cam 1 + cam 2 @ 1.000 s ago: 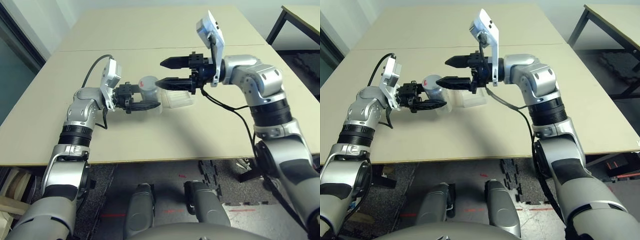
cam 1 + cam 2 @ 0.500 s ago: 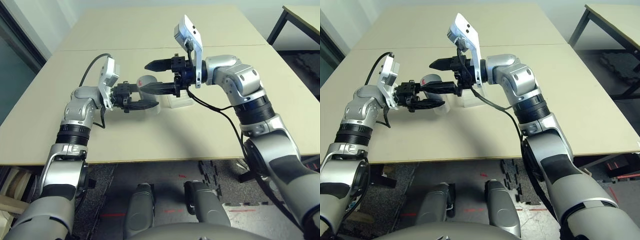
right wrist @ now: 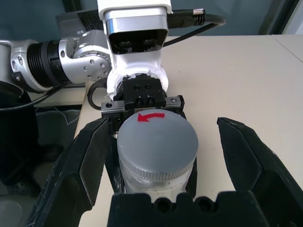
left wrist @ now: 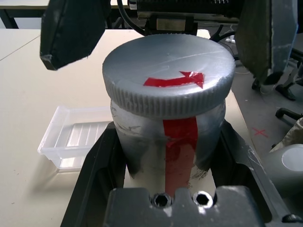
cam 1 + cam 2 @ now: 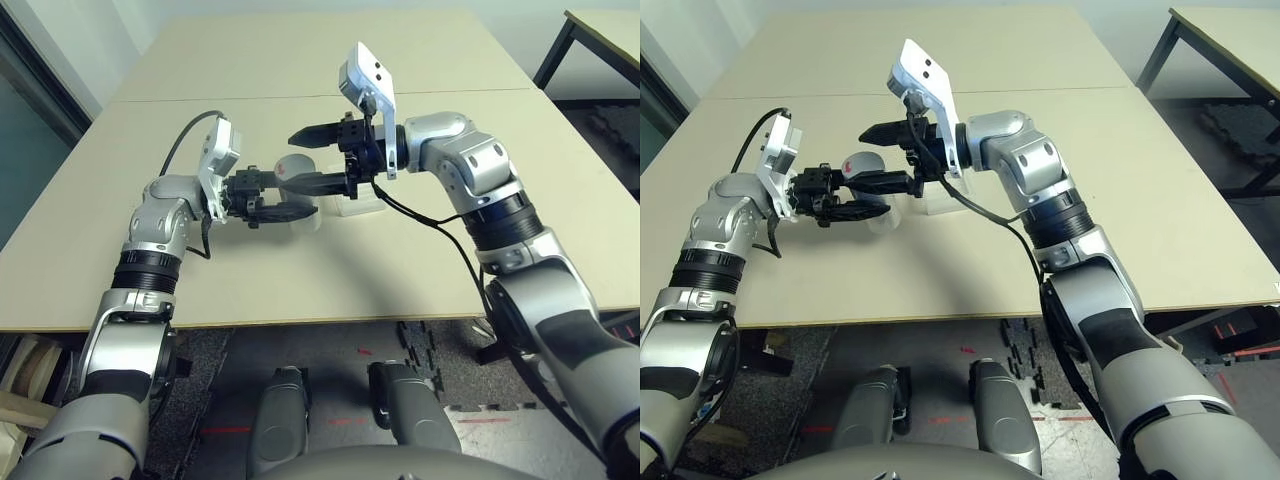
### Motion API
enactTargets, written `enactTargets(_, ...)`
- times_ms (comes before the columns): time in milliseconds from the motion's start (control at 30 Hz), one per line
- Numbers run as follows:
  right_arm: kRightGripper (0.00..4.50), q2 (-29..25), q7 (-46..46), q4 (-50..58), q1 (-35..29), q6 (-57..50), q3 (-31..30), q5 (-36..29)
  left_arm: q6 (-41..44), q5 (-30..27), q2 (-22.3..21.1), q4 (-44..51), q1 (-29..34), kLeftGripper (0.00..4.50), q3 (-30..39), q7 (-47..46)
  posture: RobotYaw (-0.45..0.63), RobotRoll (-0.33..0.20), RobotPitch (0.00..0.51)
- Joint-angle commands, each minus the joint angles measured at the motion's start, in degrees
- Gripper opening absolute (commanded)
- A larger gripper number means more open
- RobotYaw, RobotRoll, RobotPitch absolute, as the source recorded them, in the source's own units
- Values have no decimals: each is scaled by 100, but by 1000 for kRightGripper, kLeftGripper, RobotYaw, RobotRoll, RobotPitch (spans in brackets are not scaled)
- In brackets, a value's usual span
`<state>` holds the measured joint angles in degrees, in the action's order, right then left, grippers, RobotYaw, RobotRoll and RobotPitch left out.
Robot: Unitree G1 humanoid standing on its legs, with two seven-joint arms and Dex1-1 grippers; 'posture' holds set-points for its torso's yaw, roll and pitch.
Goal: Pour the medicine from the bottle into the box.
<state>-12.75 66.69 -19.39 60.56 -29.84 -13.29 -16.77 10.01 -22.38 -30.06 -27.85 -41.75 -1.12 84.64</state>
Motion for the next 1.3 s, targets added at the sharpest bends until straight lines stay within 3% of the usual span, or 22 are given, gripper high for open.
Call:
enactTargets(33,4146,-13,77,0,42,10,-137,67,20,22,18,55,20,2659,-54,21,-62,0,125)
enactTargets(200,2578,-59,116,-44,45,-41,-177,111,8,19,39,70,57,2659,-57,18,-63,0,120)
enactTargets(367,2581,-20,101,-30,54,-131,-152,59,10,10,66,100,90,2659,-56,7,-68,0,120)
enactTargets(600,2581,227,-328,-198,161,-852,597,-555,86,4,-58,105,154,2659,-40,92,-67,0,145)
enactTargets(867,2581,151,-674,-642,333,-584,1032,-592,172,35,-318,37,91,2659,23,129,-48,0,170)
enactTargets(1067,2581,-593,-1035,-1276,167,102,1432,-317,122,44,-458,15,79,2659,103,80,-35,0,170)
enactTargets(1300,2581,-1515,-1591,-1715,-735,1039,1787,98,18,21,-512,35,142,2659,202,-30,-34,0,130)
